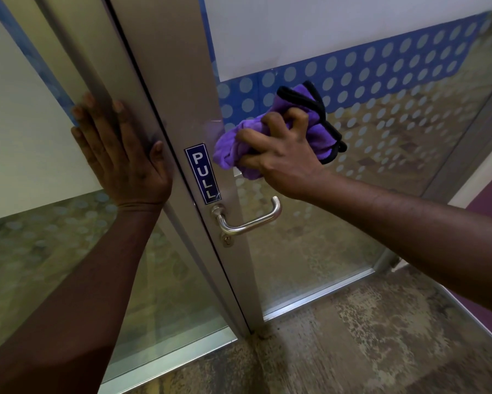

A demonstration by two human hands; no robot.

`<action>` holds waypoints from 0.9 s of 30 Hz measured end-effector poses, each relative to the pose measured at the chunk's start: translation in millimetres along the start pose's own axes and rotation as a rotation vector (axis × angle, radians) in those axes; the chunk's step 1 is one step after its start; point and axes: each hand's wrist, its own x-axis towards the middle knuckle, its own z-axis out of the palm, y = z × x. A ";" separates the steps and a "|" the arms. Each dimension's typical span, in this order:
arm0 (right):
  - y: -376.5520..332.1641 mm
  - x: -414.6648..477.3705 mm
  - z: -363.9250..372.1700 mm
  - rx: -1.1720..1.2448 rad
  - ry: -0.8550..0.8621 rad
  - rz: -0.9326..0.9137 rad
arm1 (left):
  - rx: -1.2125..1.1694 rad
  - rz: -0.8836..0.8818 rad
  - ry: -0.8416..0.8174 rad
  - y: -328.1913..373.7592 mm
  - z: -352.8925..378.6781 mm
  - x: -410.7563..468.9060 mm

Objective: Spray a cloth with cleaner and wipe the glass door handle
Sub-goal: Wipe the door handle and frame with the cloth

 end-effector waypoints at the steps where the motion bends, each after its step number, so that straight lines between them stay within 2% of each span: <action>1: 1.7 0.8 -1.6 -0.003 0.028 0.023 | -0.004 0.000 0.001 -0.3 0.9 -0.4; 7: 5.7 1.6 -2.1 0.064 0.119 0.086 | -0.018 0.014 0.017 -3.2 5.1 -1.2; 14: -13.1 -11.5 14.2 0.065 -0.031 -0.056 | -0.023 0.014 0.001 -4.1 6.4 -3.2; 20: -28.7 -25.9 25.4 0.030 -0.235 -0.186 | -0.023 0.012 -0.001 -2.9 4.8 -2.0; 27: -47.9 -31.8 27.4 0.026 -0.400 -0.230 | -0.021 0.012 0.003 -3.7 5.3 -1.5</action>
